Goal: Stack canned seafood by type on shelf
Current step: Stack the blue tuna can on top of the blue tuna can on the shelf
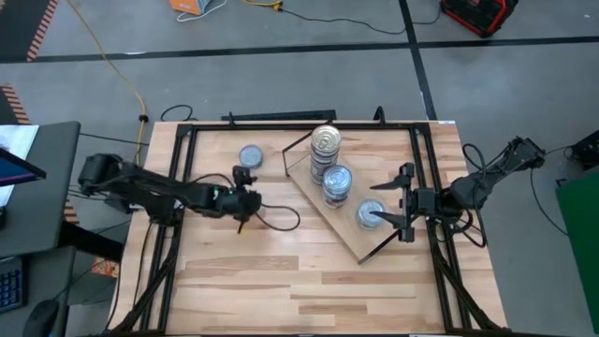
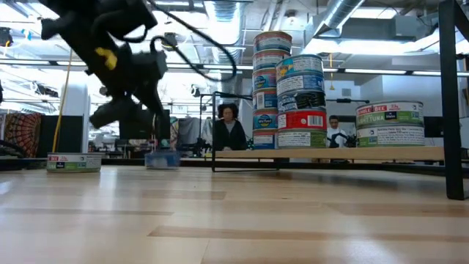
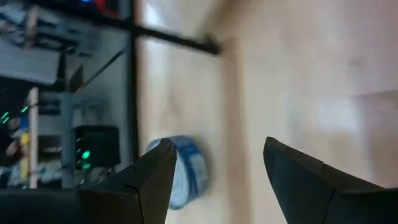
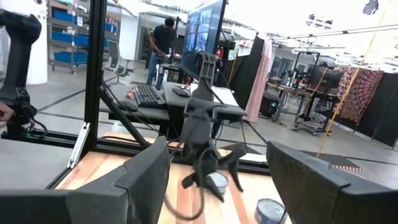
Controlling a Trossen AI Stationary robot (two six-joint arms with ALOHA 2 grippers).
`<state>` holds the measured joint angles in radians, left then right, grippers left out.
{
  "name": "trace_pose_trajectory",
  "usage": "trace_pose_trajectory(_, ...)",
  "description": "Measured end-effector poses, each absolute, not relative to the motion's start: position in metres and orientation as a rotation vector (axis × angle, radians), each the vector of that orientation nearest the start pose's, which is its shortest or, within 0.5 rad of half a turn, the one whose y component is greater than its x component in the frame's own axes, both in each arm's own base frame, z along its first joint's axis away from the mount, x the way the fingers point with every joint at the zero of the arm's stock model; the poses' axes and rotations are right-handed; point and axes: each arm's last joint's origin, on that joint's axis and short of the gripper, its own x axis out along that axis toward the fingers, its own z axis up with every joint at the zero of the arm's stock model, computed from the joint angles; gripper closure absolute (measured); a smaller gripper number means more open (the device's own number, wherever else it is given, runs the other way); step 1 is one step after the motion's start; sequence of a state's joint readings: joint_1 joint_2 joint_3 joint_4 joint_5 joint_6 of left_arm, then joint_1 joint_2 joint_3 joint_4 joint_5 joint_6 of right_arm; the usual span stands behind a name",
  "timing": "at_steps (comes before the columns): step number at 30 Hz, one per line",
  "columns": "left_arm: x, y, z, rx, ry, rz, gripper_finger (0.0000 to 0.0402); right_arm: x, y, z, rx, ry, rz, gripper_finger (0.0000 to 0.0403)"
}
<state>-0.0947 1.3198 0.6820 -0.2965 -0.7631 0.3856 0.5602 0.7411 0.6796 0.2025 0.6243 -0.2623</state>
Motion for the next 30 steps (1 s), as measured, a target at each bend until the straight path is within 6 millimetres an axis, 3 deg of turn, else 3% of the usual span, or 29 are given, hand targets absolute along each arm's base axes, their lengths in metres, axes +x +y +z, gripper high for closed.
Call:
trace_pose_trajectory(4,0.235,0.014,0.201,0.741,0.985,0.534,0.0166,0.148,0.073,0.341,-0.177,-0.122,-0.081,0.0108)
trace_pose_trajectory(8,0.228,0.053,0.197,0.797,1.079,0.655,0.0166,0.149,0.074,0.34,-0.185,-0.117,-0.081,0.0108)
trace_pose_trajectory(14,0.219,0.116,0.178,0.783,1.134,0.692,0.0166,0.152,0.074,0.339,-0.192,-0.109,-0.089,0.0108)
trace_pose_trajectory(17,0.215,0.134,0.168,0.75,1.174,0.704,0.0166,0.152,0.073,0.339,-0.191,-0.108,-0.093,0.0108)
trace_pose_trajectory(23,0.22,0.118,0.149,0.706,1.248,0.513,0.0175,0.152,0.073,0.338,-0.195,-0.103,-0.092,0.0108)
trace_pose_trajectory(30,0.232,0.055,0.149,0.679,1.181,0.351,0.0223,0.152,0.073,0.338,-0.194,-0.103,-0.092,0.0108)
